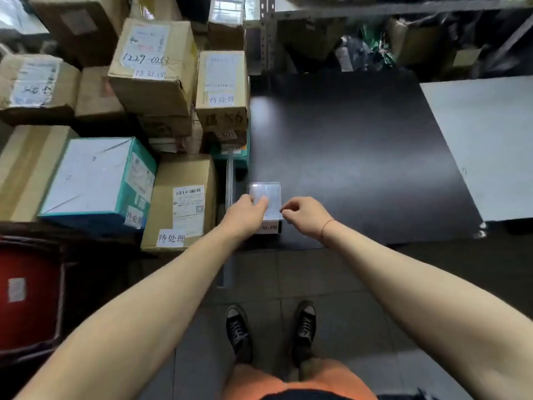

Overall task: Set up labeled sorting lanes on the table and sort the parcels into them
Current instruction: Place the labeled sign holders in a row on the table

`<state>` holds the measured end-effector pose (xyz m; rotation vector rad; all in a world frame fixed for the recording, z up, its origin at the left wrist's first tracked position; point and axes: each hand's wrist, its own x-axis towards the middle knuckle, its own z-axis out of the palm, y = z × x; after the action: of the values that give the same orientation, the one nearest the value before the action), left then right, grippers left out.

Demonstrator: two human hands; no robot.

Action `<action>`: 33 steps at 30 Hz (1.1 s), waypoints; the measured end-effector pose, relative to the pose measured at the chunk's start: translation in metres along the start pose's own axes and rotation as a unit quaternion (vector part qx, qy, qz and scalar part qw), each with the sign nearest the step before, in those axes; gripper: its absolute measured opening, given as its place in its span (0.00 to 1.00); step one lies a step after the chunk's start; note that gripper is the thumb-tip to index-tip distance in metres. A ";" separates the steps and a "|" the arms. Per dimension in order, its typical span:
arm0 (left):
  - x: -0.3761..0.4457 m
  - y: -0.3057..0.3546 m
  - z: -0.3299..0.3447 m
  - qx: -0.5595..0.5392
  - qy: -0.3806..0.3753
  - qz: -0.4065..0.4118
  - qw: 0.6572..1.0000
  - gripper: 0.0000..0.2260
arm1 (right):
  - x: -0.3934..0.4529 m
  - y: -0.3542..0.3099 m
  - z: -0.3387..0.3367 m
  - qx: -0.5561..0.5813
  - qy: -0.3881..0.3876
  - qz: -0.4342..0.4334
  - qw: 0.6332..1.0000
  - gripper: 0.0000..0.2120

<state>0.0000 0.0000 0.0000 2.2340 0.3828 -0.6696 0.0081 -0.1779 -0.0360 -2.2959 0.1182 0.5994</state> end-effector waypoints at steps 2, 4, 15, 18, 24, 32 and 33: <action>0.012 -0.004 0.005 -0.049 -0.008 -0.047 0.998 0.37 | 0.004 0.003 0.007 0.010 -0.009 0.023 1.000 0.12; 0.036 -0.023 0.015 -0.107 -0.019 -0.074 0.991 0.47 | 0.006 0.008 0.019 0.032 -0.029 0.048 0.998 0.14; 0.029 -0.021 0.025 -0.284 -0.041 -0.106 0.952 0.16 | 0.008 0.027 0.037 0.225 -0.063 0.057 0.971 0.13; 0.027 -0.019 0.021 -0.247 -0.016 -0.039 0.968 0.13 | 0.004 0.032 0.027 0.240 -0.028 0.034 0.970 0.09; 0.021 -0.023 0.021 -0.248 -0.028 0.061 0.966 0.13 | -0.005 0.043 0.005 0.289 0.007 0.017 0.957 0.10; 0.017 -0.021 0.024 -0.326 -0.033 0.059 0.943 0.10 | -0.015 0.046 -0.014 0.314 -0.029 0.011 0.949 0.12; 0.016 -0.019 0.023 -0.341 -0.034 0.054 0.938 0.09 | -0.014 0.047 -0.015 0.313 -0.022 0.013 0.949 0.12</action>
<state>-0.0035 -0.0033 -0.0339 1.5526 0.3823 -0.4601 -0.0111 -0.2233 -0.0509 -1.6651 0.2750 0.5313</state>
